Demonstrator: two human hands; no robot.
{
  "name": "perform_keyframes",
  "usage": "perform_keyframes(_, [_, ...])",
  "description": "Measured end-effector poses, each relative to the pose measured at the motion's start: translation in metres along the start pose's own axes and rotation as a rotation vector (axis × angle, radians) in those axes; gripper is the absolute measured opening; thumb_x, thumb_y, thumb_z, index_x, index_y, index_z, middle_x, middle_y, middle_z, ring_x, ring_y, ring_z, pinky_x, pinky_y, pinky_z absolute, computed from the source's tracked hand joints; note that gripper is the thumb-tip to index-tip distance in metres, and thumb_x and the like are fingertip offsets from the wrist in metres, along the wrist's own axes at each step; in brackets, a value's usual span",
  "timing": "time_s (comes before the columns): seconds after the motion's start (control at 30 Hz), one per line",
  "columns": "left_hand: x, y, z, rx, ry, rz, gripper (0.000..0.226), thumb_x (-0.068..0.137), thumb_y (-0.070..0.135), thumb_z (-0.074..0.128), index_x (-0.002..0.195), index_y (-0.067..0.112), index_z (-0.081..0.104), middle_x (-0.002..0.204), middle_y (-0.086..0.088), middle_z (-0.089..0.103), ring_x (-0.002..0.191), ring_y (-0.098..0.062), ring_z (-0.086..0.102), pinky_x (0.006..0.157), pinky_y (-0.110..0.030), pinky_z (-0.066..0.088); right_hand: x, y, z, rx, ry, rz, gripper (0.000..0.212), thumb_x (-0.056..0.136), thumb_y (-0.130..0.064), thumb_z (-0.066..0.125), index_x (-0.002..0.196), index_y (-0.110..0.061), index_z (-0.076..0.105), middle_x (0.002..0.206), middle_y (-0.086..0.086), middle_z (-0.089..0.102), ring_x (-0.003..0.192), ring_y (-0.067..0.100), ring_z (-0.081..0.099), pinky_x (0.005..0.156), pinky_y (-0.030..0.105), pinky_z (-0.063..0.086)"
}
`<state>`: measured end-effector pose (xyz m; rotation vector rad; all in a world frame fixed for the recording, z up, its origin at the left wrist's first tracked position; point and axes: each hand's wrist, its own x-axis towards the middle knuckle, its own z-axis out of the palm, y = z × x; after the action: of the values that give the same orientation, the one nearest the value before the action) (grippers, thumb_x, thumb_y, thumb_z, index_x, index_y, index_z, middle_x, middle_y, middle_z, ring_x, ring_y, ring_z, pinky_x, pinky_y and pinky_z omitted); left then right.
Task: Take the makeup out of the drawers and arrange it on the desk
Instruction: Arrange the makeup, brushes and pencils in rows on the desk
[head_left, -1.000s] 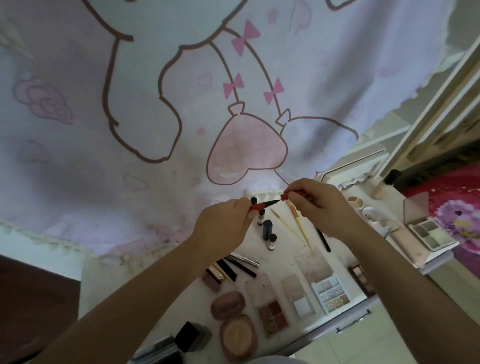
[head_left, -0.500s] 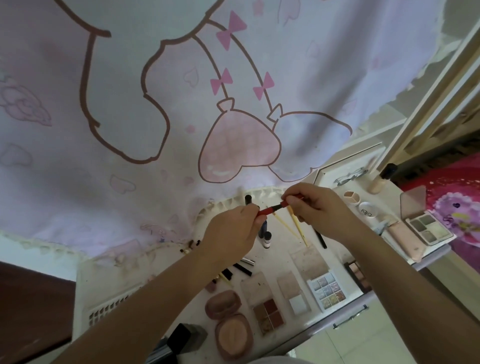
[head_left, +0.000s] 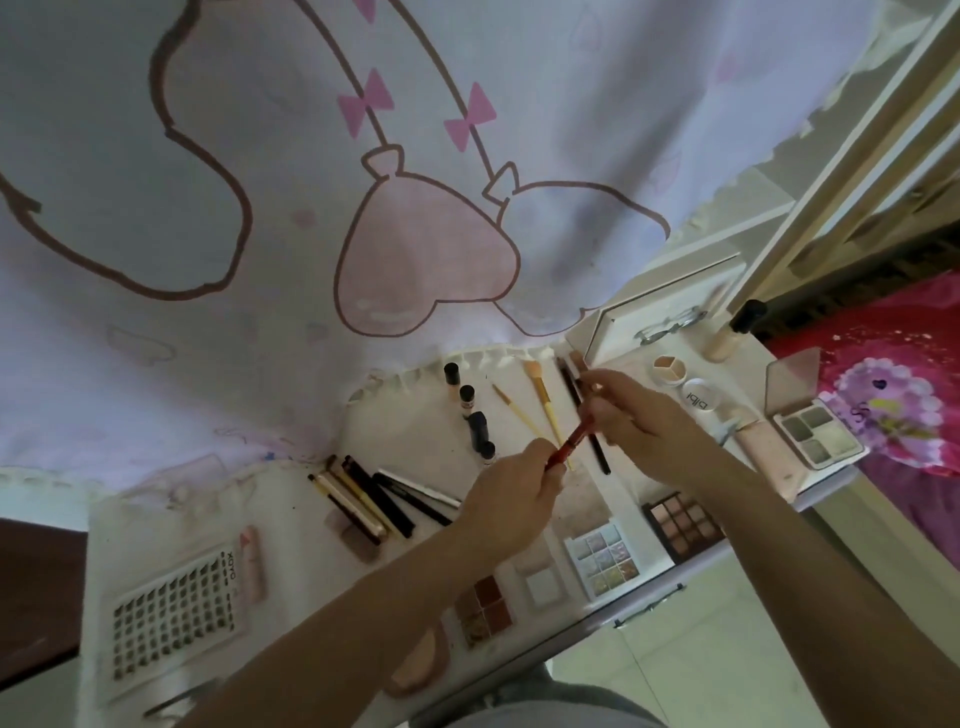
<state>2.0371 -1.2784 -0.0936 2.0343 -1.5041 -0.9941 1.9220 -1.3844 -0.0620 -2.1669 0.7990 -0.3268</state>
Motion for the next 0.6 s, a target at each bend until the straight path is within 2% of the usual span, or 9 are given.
perform_keyframes(0.07, [0.010,-0.007,0.020,-0.175,0.043,-0.130,0.019,0.098,0.019,0.037,0.102,0.007,0.050,0.099,-0.012,0.066,0.091,-0.030,0.064,0.084,-0.043,0.052,-0.003,0.017,-0.005,-0.038,0.080,0.005,0.067,0.076,-0.053,0.027,0.113,-0.005,0.055,0.074,-0.014,0.053,0.068,0.007,0.052,0.064,0.020,0.041])
perform_keyframes(0.13, [0.027,-0.017,0.039,-0.327,0.126,-0.305,0.013,0.097,0.018,0.041,0.095,0.009,0.049,0.092,-0.012,0.064,0.090,-0.032,0.064,0.084,-0.044,0.053,-0.007,0.032,-0.008,-0.067,0.078,0.049,0.059,0.078,-0.046,0.032,0.109,-0.004,0.059,0.079,-0.014,0.053,0.071,0.003,0.050,0.068,0.018,0.037])
perform_keyframes(0.2, [0.048,-0.024,0.053,-0.482,0.199,-0.504,0.017,0.096,0.018,0.042,0.100,0.004,0.052,0.100,-0.018,0.064,0.090,-0.034,0.063,0.082,-0.042,0.054,-0.013,0.046,-0.005,-0.072,0.060,0.055,0.058,0.078,-0.044,0.035,0.108,-0.001,0.061,0.087,-0.003,0.058,0.079,0.011,0.054,0.069,0.016,0.039])
perform_keyframes(0.27, [0.066,-0.028,0.063,-0.575,0.250,-0.652,0.023,0.096,0.018,0.042,0.109,0.002,0.051,0.112,-0.022,0.062,0.096,-0.036,0.062,0.085,-0.043,0.053,-0.018,0.058,0.002,-0.080,0.047,0.093,0.042,0.086,-0.033,0.045,0.107,-0.001,0.062,0.089,-0.002,0.058,0.085,0.013,0.054,0.067,0.006,0.040])
perform_keyframes(0.3, [0.073,-0.028,0.065,-0.557,0.264,-0.689,0.024,0.096,0.017,0.042,0.112,0.001,0.050,0.116,-0.022,0.060,0.102,-0.036,0.060,0.089,-0.043,0.052,-0.020,0.064,0.006,-0.063,0.038,0.126,0.029,0.090,-0.020,0.049,0.108,-0.001,0.062,0.087,-0.005,0.058,0.087,0.012,0.053,0.067,0.006,0.040])
perform_keyframes(0.37, [0.083,-0.026,0.068,-0.499,0.287,-0.752,0.028,0.096,0.011,0.041,0.121,-0.001,0.048,0.123,-0.020,0.055,0.113,-0.033,0.055,0.095,-0.037,0.046,-0.024,0.074,0.016,-0.038,0.019,0.218,0.023,0.091,-0.006,0.048,0.110,-0.002,0.061,0.091,0.001,0.062,0.091,0.016,0.053,0.068,0.011,0.036])
perform_keyframes(0.47, [0.098,-0.021,0.064,-0.489,0.315,-0.799,0.034,0.094,0.005,0.040,0.127,-0.004,0.042,0.130,-0.020,0.050,0.119,-0.033,0.050,0.096,-0.035,0.042,-0.024,0.084,0.027,-0.135,0.009,0.278,0.027,0.092,-0.007,0.046,0.114,0.002,0.059,0.114,0.018,0.062,0.106,0.027,0.056,0.080,0.021,0.034])
perform_keyframes(0.53, [0.104,-0.016,0.065,-0.487,0.346,-0.804,0.035,0.093,0.007,0.043,0.126,-0.003,0.039,0.129,-0.019,0.050,0.116,-0.033,0.052,0.093,-0.037,0.045,-0.022,0.087,0.032,-0.192,-0.007,0.232,0.030,0.092,-0.012,0.046,0.114,0.003,0.059,0.117,0.020,0.061,0.109,0.030,0.055,0.088,0.026,0.035])
perform_keyframes(0.6, [0.101,-0.010,0.068,-0.474,0.334,-0.765,0.037,0.093,0.008,0.045,0.127,-0.003,0.039,0.130,-0.019,0.048,0.116,-0.033,0.052,0.092,-0.036,0.045,-0.018,0.087,0.032,-0.230,-0.009,0.200,0.031,0.091,-0.013,0.046,0.115,0.003,0.058,0.118,0.020,0.060,0.110,0.030,0.055,0.089,0.028,0.036])
